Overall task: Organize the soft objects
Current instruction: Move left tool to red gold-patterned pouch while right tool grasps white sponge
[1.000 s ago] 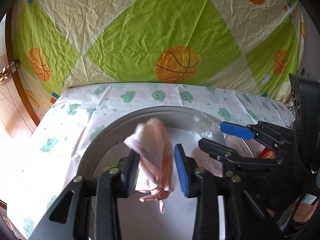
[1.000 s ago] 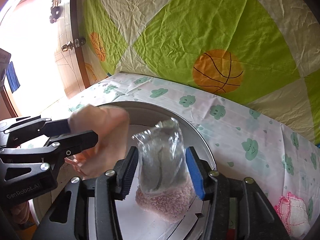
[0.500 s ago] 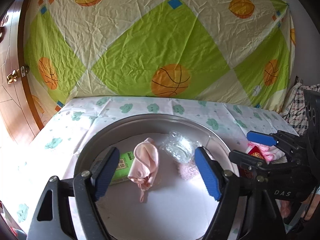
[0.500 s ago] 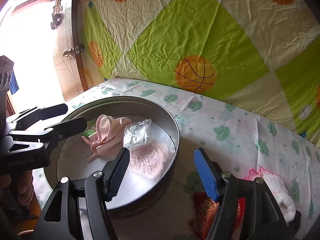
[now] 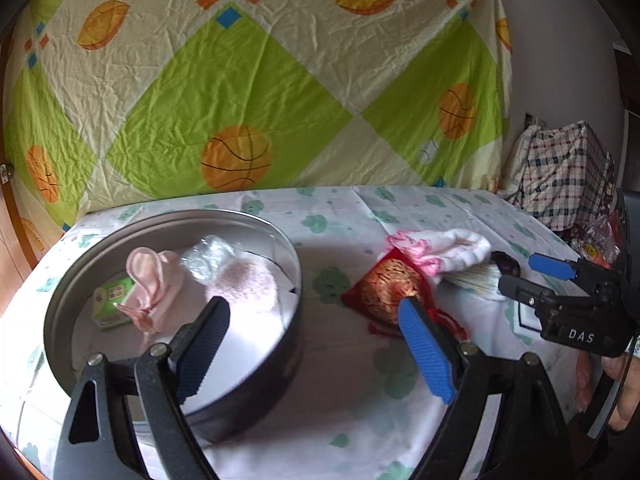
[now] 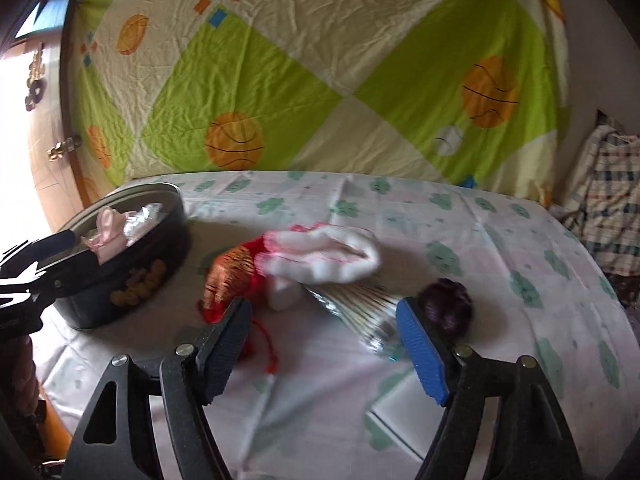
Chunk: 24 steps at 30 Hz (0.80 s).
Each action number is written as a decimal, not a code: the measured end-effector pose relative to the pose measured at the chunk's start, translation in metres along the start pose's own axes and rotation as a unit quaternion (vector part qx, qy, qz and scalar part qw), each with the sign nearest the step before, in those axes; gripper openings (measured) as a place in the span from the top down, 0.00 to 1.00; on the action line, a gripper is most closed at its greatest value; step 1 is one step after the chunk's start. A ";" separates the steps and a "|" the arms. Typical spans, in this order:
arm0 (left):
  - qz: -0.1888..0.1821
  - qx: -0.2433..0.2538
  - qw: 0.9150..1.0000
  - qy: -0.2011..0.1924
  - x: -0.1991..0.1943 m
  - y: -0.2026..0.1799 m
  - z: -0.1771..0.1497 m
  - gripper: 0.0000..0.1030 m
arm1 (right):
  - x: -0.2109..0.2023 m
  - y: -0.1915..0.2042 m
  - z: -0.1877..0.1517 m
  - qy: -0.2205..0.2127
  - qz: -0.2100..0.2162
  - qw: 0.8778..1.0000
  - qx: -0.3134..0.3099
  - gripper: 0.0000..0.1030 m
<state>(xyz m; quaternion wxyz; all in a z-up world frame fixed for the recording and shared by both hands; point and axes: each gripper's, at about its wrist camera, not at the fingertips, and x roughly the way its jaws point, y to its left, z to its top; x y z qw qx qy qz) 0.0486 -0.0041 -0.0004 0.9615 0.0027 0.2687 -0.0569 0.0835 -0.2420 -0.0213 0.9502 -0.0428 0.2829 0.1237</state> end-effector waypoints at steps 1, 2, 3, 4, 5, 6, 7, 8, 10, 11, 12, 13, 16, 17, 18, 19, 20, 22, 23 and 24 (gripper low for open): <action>-0.006 0.007 1.000 0.006 0.003 -0.009 -0.003 0.15 | -0.002 -0.009 -0.005 0.001 -0.010 1.000 0.008 0.25; -0.012 0.014 1.000 0.012 0.007 -0.019 -0.006 0.15 | -0.004 -0.018 -0.009 0.003 -0.017 1.000 0.015 0.25; -0.016 0.020 1.000 0.017 0.010 -0.026 -0.008 0.15 | -0.004 -0.026 -0.014 0.007 -0.023 0.999 0.023 0.25; -0.022 0.025 0.999 0.021 0.012 -0.033 -0.008 0.15 | -0.004 -0.033 -0.017 0.011 -0.030 0.999 0.031 0.25; -0.027 0.031 0.999 0.024 0.015 -0.040 -0.009 0.15 | -0.004 -0.037 -0.019 0.013 -0.037 0.999 0.036 0.25; -0.029 0.035 0.999 0.026 0.017 -0.046 -0.010 0.15 | -0.004 -0.041 -0.021 0.015 -0.043 0.998 0.040 0.25; -0.029 0.040 0.998 0.030 0.020 -0.051 -0.010 0.15 | -0.003 -0.043 -0.023 0.018 -0.046 0.998 0.042 0.25; -0.029 0.043 0.998 0.035 0.024 -0.055 -0.010 0.15 | -0.001 -0.046 -0.024 0.022 -0.049 0.998 0.043 0.25; -0.029 0.044 0.998 0.040 0.030 -0.061 -0.010 0.15 | 0.001 -0.047 -0.027 0.030 -0.054 0.997 0.043 0.25; -0.028 0.046 0.998 0.043 0.034 -0.064 -0.010 0.15 | 0.003 -0.048 -0.028 0.034 -0.055 0.997 0.042 0.25; -0.028 0.048 0.997 0.046 0.037 -0.066 -0.011 0.15 | 0.004 -0.049 -0.029 0.038 -0.054 0.997 0.043 0.25; -0.029 0.050 0.997 0.050 0.040 -0.068 -0.011 0.15 | 0.005 -0.049 -0.030 0.041 -0.051 0.997 0.044 0.25; -0.034 0.054 0.996 0.067 0.050 -0.073 -0.010 0.15 | 0.010 -0.050 -0.030 0.056 -0.056 0.996 0.043 0.23; -0.034 0.054 0.995 0.072 0.052 -0.075 -0.011 0.15 | 0.016 -0.051 -0.030 0.073 -0.055 0.995 0.047 0.23; -0.036 0.054 0.995 0.076 0.055 -0.076 -0.010 0.15 | 0.019 -0.052 -0.031 0.082 -0.055 0.994 0.050 0.23; -0.040 0.054 0.994 0.081 0.057 -0.076 -0.010 0.15 | 0.020 -0.052 -0.030 0.085 -0.054 0.994 0.050 0.23; -0.043 0.051 0.994 0.085 0.059 -0.076 -0.010 0.15 | 0.021 -0.052 -0.031 0.088 -0.054 0.993 0.049 0.22; -0.046 0.045 0.994 0.092 0.065 -0.076 -0.010 0.15 | 0.022 -0.052 -0.032 0.094 -0.054 0.993 0.050 0.22; -0.048 0.042 0.993 0.099 0.069 -0.075 -0.010 0.15 | 0.023 -0.053 -0.032 0.097 -0.054 0.992 0.055 0.22; -0.047 0.039 0.993 0.103 0.071 -0.075 -0.010 0.15 | 0.025 -0.055 -0.032 0.105 -0.054 0.991 0.060 0.22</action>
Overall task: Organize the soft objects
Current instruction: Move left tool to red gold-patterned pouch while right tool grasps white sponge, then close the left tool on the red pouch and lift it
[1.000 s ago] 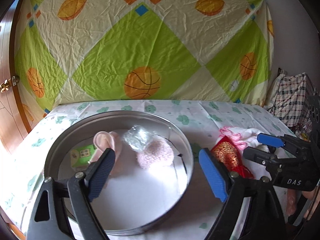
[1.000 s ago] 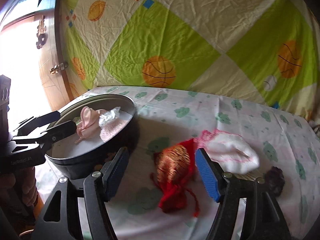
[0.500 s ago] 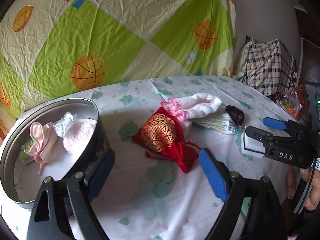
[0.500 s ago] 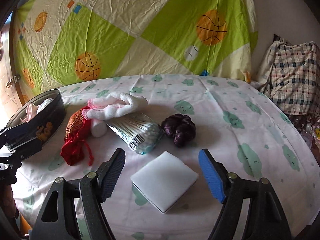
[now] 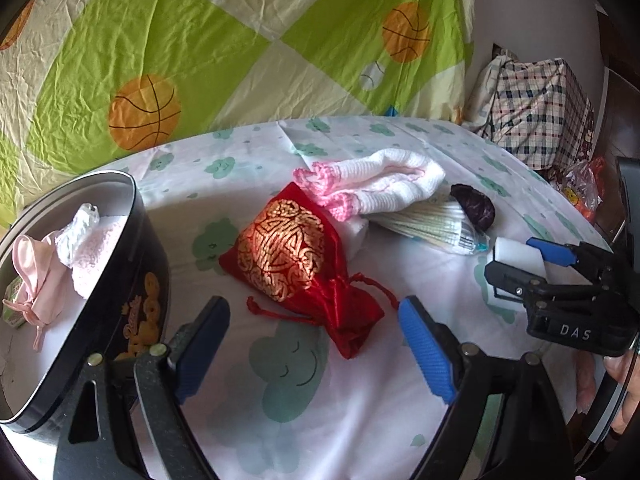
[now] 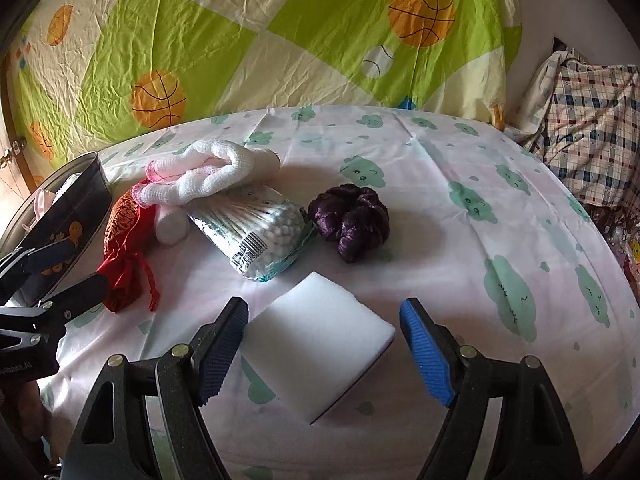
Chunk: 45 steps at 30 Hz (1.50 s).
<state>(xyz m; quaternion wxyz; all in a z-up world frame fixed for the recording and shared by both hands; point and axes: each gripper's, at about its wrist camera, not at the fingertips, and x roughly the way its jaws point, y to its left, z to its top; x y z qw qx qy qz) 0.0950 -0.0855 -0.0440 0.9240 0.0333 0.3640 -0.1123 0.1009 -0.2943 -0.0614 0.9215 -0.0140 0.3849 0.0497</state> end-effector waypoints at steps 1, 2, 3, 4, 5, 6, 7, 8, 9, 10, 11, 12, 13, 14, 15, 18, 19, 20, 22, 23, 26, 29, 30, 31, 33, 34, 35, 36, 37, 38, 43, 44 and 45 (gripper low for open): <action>-0.002 -0.003 1.000 0.002 0.001 0.001 0.000 0.15 | 0.002 -0.001 0.000 0.008 0.004 1.000 0.004 0.22; -0.006 -0.005 1.000 0.003 0.002 0.001 0.001 0.14 | 0.003 -0.002 0.001 0.011 0.010 1.000 0.008 0.22; -0.007 -0.006 1.000 0.004 0.003 0.001 0.001 0.14 | 0.004 -0.003 0.002 0.012 0.013 1.000 0.010 0.23; -0.007 -0.006 1.000 0.006 0.004 0.002 0.002 0.14 | 0.004 -0.002 0.001 0.013 0.014 1.000 0.010 0.23; -0.006 -0.007 1.000 0.009 0.006 0.002 0.003 0.14 | 0.003 -0.001 0.001 0.013 0.013 1.000 0.007 0.23; -0.007 -0.010 1.000 0.013 0.008 0.003 0.004 0.14 | 0.003 0.000 0.000 0.011 0.012 1.000 0.004 0.23; -0.008 -0.013 1.000 0.015 0.010 0.004 0.004 0.14 | 0.002 0.001 0.000 0.009 0.012 1.000 0.000 0.23; -0.010 -0.017 1.000 0.018 0.011 0.005 0.005 0.14 | 0.001 0.002 0.000 0.008 0.012 1.000 -0.001 0.23; -0.012 -0.019 1.000 0.021 0.012 0.005 0.005 0.14 | 0.002 0.002 0.000 0.011 0.015 1.000 -0.001 0.22; -0.012 -0.019 0.999 0.023 0.013 0.006 0.005 0.14 | 0.002 0.001 0.000 0.011 0.018 1.000 0.001 0.22; -0.012 -0.019 0.999 0.025 0.014 0.005 0.005 0.14 | 0.001 0.000 0.000 0.007 0.020 1.000 0.002 0.23; -0.012 -0.017 0.999 0.027 0.015 0.005 0.005 0.14 | 0.001 0.001 0.000 0.006 0.019 1.000 0.002 0.23; -0.011 -0.015 0.999 0.029 0.016 0.004 0.005 0.14 | 0.001 0.002 0.000 0.005 0.018 1.000 0.000 0.23; -0.010 -0.014 0.999 0.030 0.016 0.004 0.005 0.14 | 0.000 0.003 0.000 0.003 0.015 1.000 -0.004 0.23; -0.011 -0.013 0.999 0.032 0.017 0.003 0.005 0.14 | 0.000 0.003 0.000 0.002 0.013 1.000 -0.005 0.23; -0.012 -0.013 0.999 0.038 0.020 0.003 0.006 0.14 | -0.001 0.001 0.000 0.000 0.011 1.000 0.002 0.23; -0.012 -0.014 0.999 0.040 0.020 0.004 0.006 0.14 | 0.000 0.001 0.000 0.002 0.014 1.000 0.001 0.23; -0.013 -0.014 0.999 0.041 0.021 0.004 0.007 0.14 | 0.001 0.003 0.000 0.005 0.016 1.000 -0.004 0.23; -0.013 -0.015 0.999 0.044 0.023 0.005 0.009 0.14 | 0.002 0.005 0.001 0.008 0.013 1.000 -0.010 0.25; -0.012 -0.016 0.999 0.045 0.024 0.005 0.009 0.14 | 0.002 0.006 0.001 0.007 0.014 1.000 -0.011 0.32; -0.013 -0.017 0.999 0.049 0.028 0.005 0.012 0.14 | 0.000 0.003 0.000 0.003 0.025 1.000 -0.006 0.36; -0.008 -0.022 0.999 0.050 0.033 0.008 0.016 0.14 | -0.001 0.004 0.000 0.000 0.027 1.000 -0.005 0.37; -0.007 -0.024 0.998 0.049 0.034 0.009 0.017 0.14 | -0.001 0.004 0.000 -0.003 0.027 1.000 -0.005 0.37; -0.006 -0.025 0.999 0.048 0.035 0.009 0.018 0.14 | -0.002 0.004 0.000 -0.005 0.028 1.000 -0.005 0.37; -0.002 -0.027 0.998 0.051 0.039 0.010 0.021 0.18 | -0.002 0.003 0.000 -0.006 0.031 1.000 -0.003 0.37; -0.001 -0.029 0.998 0.054 0.041 0.011 0.021 0.21 | -0.002 0.003 0.000 -0.006 0.032 0.999 -0.003 0.37; -0.002 -0.030 0.998 0.057 0.043 0.011 0.022 0.25 | -0.003 0.003 -0.001 -0.007 0.032 0.999 -0.003 0.37; -0.003 -0.030 0.998 0.060 0.044 0.011 0.022 0.27 | -0.003 0.003 -0.001 -0.009 0.033 0.999 -0.002 0.37; -0.006 -0.030 0.998 0.061 0.044 0.011 0.022 0.31 | -0.004 0.003 -0.001 -0.011 0.034 0.999 -0.001 0.37; -0.009 -0.030 0.998 0.060 0.043 0.011 0.021 0.35 | -0.005 0.002 -0.001 -0.014 0.035 0.999 0.000 0.37; -0.028 -0.045 0.997 0.061 0.042 0.018 0.020 0.58 | -0.007 0.001 -0.002 -0.024 0.035 0.999 0.005 0.37; -0.031 -0.049 0.997 0.058 0.040 0.019 0.019 0.66 | -0.007 0.001 -0.002 -0.024 0.035 0.999 0.006 0.37; -0.036 -0.052 0.996 0.056 0.039 0.021 0.018 0.69 | -0.008 0.001 -0.002 -0.025 0.035 0.999 0.006 0.37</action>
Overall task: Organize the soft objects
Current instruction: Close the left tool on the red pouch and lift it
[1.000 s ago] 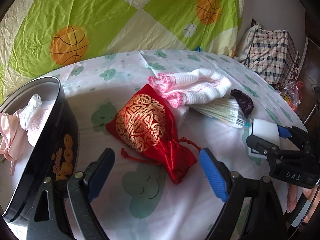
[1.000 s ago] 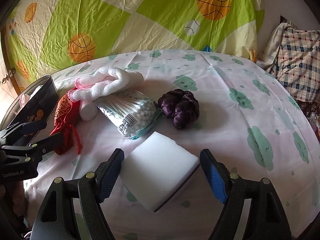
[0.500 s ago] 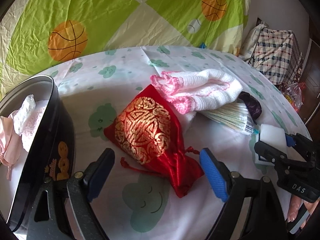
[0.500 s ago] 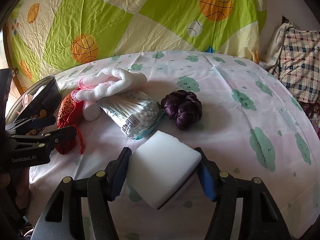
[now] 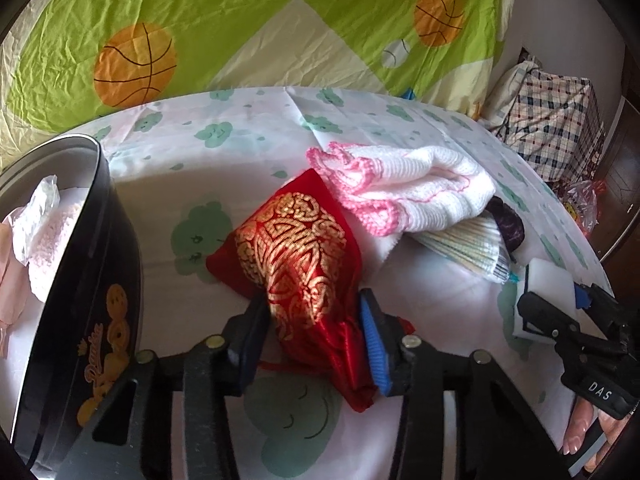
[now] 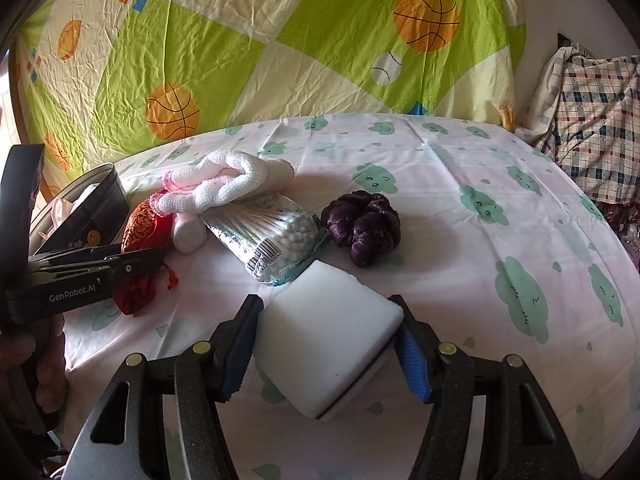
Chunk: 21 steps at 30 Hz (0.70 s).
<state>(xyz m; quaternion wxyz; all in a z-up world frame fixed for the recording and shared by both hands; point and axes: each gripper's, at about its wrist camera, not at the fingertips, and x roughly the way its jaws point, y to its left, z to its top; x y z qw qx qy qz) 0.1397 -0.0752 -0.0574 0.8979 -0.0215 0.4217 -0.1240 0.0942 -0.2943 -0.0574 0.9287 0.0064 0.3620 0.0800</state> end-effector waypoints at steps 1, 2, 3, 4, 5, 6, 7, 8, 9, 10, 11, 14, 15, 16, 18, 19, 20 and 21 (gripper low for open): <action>-0.004 -0.003 1.000 -0.002 -0.001 0.001 0.000 0.72 | 0.000 0.000 0.000 -0.001 0.000 1.000 0.001 0.37; -0.007 -0.007 1.000 -0.003 -0.002 0.003 -0.001 0.75 | 0.000 0.000 0.000 -0.002 0.000 1.000 0.001 0.37; -0.009 -0.010 1.000 -0.004 -0.003 0.004 -0.002 0.77 | -0.001 0.000 0.000 -0.003 0.001 1.000 0.002 0.37; -0.011 -0.011 1.000 -0.007 -0.005 0.005 -0.003 0.77 | -0.001 -0.001 0.000 -0.004 0.001 1.000 0.002 0.37; -0.011 -0.013 1.000 -0.012 -0.008 0.005 -0.004 0.78 | -0.002 -0.001 0.000 -0.005 0.001 1.000 0.002 0.37; -0.011 -0.014 1.000 -0.016 -0.010 0.006 -0.005 0.78 | -0.002 -0.001 0.000 -0.008 0.001 1.000 0.002 0.37; -0.010 -0.014 1.000 -0.019 -0.012 0.006 -0.006 0.78 | -0.003 -0.001 0.000 -0.010 0.001 1.000 0.003 0.37; -0.008 -0.015 1.000 -0.023 -0.015 0.007 -0.007 0.78 | -0.004 -0.001 -0.001 -0.013 0.001 1.000 0.004 0.37; -0.006 -0.015 1.000 -0.027 -0.018 0.008 -0.009 0.78 | -0.005 -0.002 -0.001 -0.017 0.001 1.000 0.004 0.37; -0.005 -0.015 0.999 -0.032 -0.021 0.009 -0.011 0.78 | -0.006 -0.002 -0.001 -0.020 0.002 1.000 0.005 0.37; -0.002 -0.017 0.999 -0.036 -0.024 0.011 -0.013 0.78 | -0.007 -0.002 -0.001 -0.022 0.002 1.000 0.006 0.37; 0.003 -0.017 0.999 -0.049 -0.033 0.014 -0.019 0.78 | -0.007 -0.003 0.000 -0.025 0.003 1.000 0.006 0.37; 0.006 -0.013 0.999 -0.051 -0.034 0.014 -0.022 0.79 | -0.007 -0.003 0.000 -0.025 0.003 1.000 0.007 0.37; 0.007 -0.011 0.999 -0.052 -0.035 0.014 -0.024 0.79 | -0.007 -0.003 0.000 -0.026 0.003 1.000 0.007 0.37; 0.002 -0.013 0.998 -0.060 -0.041 0.016 -0.026 0.79 | -0.008 -0.004 0.000 -0.028 0.004 1.000 0.008 0.37; 0.000 -0.012 0.998 -0.059 -0.041 0.016 -0.027 0.79 | -0.009 -0.004 0.000 -0.030 0.004 1.000 0.008 0.37; 0.000 -0.013 0.998 -0.059 -0.041 0.018 -0.028 0.79 | -0.009 -0.004 0.000 -0.032 0.005 0.999 0.008 0.37; -0.003 -0.017 0.998 -0.063 -0.043 0.020 -0.028 0.79 | -0.010 -0.004 -0.001 -0.034 0.004 0.999 0.008 0.37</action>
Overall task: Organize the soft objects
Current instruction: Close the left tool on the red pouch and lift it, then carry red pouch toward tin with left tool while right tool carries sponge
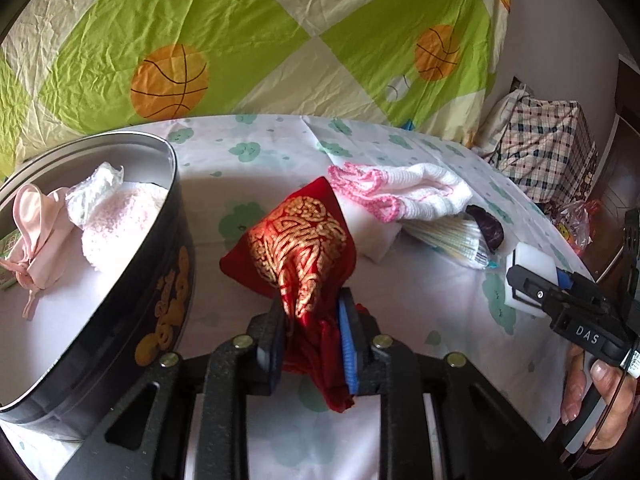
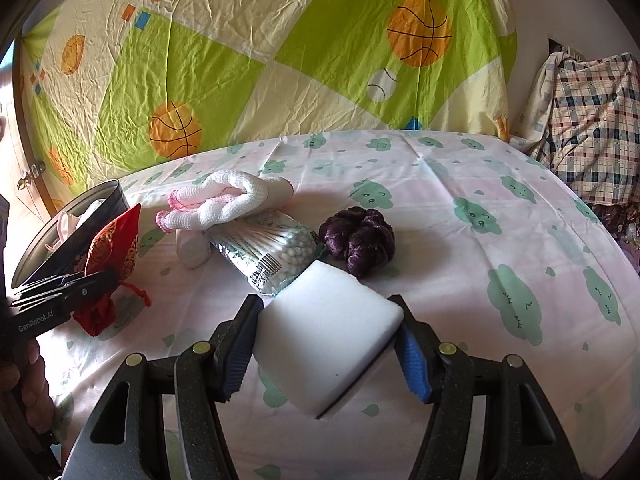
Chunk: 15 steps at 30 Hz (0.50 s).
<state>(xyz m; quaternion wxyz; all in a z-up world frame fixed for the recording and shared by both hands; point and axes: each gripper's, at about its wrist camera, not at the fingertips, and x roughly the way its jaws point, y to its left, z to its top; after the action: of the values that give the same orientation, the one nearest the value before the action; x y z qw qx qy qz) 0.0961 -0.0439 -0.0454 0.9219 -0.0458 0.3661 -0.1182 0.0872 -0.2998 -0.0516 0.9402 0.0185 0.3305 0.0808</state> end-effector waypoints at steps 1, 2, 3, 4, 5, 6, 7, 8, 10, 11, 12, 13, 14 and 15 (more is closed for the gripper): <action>-0.001 -0.002 1.000 -0.002 -0.001 0.002 0.000 0.79 | -0.001 0.000 0.000 -0.002 0.000 1.000 0.000 0.37; -0.001 -0.003 1.000 -0.002 -0.001 0.003 -0.001 0.79 | -0.001 0.000 0.000 -0.005 0.000 1.000 0.000 0.37; -0.002 -0.004 1.000 -0.003 -0.002 0.004 -0.001 0.79 | -0.002 0.000 0.000 -0.009 0.000 1.000 0.000 0.37; -0.001 -0.004 1.000 -0.007 -0.004 0.005 -0.002 0.79 | -0.004 -0.001 -0.001 -0.014 0.001 1.000 -0.001 0.37; 0.006 -0.001 1.000 -0.014 -0.006 0.004 -0.003 0.79 | -0.006 0.000 -0.001 -0.020 0.002 1.000 -0.002 0.37; 0.013 0.004 1.000 -0.021 -0.008 0.003 -0.003 0.79 | -0.008 0.000 -0.001 -0.027 0.003 1.000 -0.004 0.37; 0.020 0.010 0.999 -0.028 -0.010 0.001 -0.005 0.79 | -0.010 0.000 -0.002 -0.035 0.003 0.999 -0.004 0.37; 0.026 0.016 0.999 -0.036 -0.012 -0.001 -0.006 0.79 | -0.012 0.001 -0.002 -0.041 0.001 0.999 -0.004 0.37; 0.035 0.029 0.998 -0.050 -0.017 -0.004 -0.008 0.79 | -0.016 0.002 -0.003 -0.054 -0.006 0.999 -0.005 0.37; 0.038 0.034 0.997 -0.055 -0.018 -0.006 -0.009 0.79 | -0.018 0.003 -0.003 -0.059 -0.010 0.998 -0.006 0.37; 0.040 0.038 0.997 -0.059 -0.019 -0.007 -0.010 0.79 | -0.019 0.004 -0.003 -0.063 -0.014 0.998 -0.008 0.37; 0.042 0.042 0.996 -0.063 -0.020 -0.007 -0.010 0.79 | -0.020 0.004 -0.003 -0.066 -0.017 0.998 -0.009 0.37; 0.043 0.046 0.996 -0.068 -0.022 -0.008 -0.010 0.79 | -0.021 0.005 -0.003 -0.069 -0.019 0.997 -0.009 0.37; 0.043 0.048 0.995 -0.070 -0.023 -0.008 -0.011 0.79 | -0.021 0.006 -0.003 -0.072 -0.016 0.997 -0.007 0.37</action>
<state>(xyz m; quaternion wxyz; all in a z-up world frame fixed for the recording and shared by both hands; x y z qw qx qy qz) 0.0714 -0.0464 -0.0366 0.9507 0.0064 0.2960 -0.0925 0.0679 -0.2973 -0.0404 0.9628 0.0127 0.2614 0.0666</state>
